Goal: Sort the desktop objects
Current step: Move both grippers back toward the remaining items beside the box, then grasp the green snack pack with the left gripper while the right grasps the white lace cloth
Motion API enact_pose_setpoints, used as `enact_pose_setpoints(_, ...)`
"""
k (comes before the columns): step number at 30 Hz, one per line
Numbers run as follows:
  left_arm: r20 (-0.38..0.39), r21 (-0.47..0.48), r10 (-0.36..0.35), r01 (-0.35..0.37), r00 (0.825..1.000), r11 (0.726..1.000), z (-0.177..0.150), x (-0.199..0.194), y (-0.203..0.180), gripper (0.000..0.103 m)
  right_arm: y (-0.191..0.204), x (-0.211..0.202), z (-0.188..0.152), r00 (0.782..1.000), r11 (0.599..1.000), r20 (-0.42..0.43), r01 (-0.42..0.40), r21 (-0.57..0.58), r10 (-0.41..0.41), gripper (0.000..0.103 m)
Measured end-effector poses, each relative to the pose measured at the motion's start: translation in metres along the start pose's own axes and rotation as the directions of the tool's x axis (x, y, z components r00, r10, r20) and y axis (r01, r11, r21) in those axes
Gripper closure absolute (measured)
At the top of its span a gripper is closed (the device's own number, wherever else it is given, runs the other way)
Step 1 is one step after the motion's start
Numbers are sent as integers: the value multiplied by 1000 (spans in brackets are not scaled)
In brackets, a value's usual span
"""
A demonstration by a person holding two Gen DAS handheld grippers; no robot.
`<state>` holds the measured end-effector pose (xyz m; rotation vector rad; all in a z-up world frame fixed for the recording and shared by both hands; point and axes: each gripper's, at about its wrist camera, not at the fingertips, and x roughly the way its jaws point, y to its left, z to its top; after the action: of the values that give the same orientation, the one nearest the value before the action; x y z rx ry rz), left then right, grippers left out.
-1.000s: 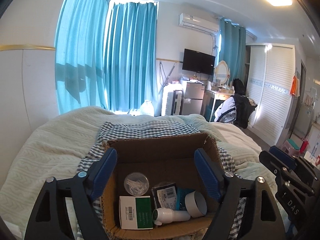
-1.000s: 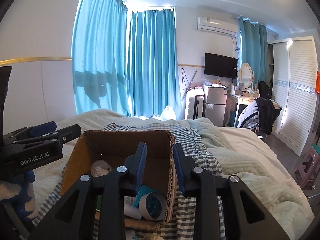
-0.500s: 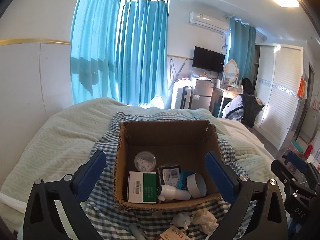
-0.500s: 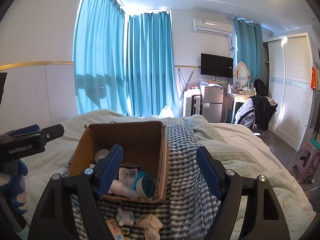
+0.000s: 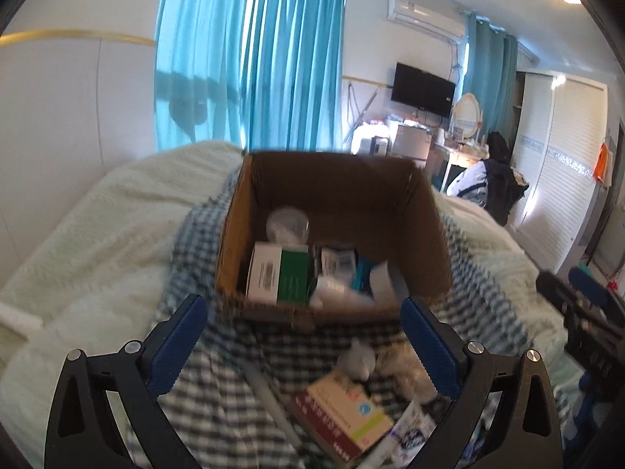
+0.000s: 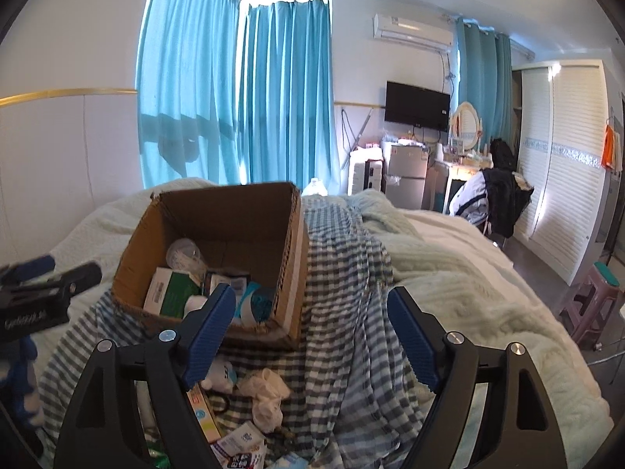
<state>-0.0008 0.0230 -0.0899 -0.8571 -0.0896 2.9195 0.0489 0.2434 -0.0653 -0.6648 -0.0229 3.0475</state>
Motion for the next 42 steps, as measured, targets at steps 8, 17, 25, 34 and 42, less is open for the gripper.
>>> enact_pose_setpoints(8,-217,20,19,-15,976,1000,-64,31,-2,3,-3,35,-38,995,1000,-99,-23,7,24,23)
enact_pose_setpoints(17,-336,83,-25,56,941,995,-106,39,-23,13,-1,61,-59,985,999,-170,-35,-28,29,27)
enact_pose_setpoints(25,-463,1,-80,91,883,996,-135,52,-16,30,9,80,-71,968,995,-244,-70,-63,53,38)
enact_pose_setpoints(34,-493,-6,-98,109,864,994,-148,67,-12,46,28,112,-90,922,984,-374,-147,-102,99,55)
enact_pose_setpoints(42,-499,17,-114,141,859,990,-152,67,-14,66,42,141,-106,870,974,-473,-204,-95,136,56)
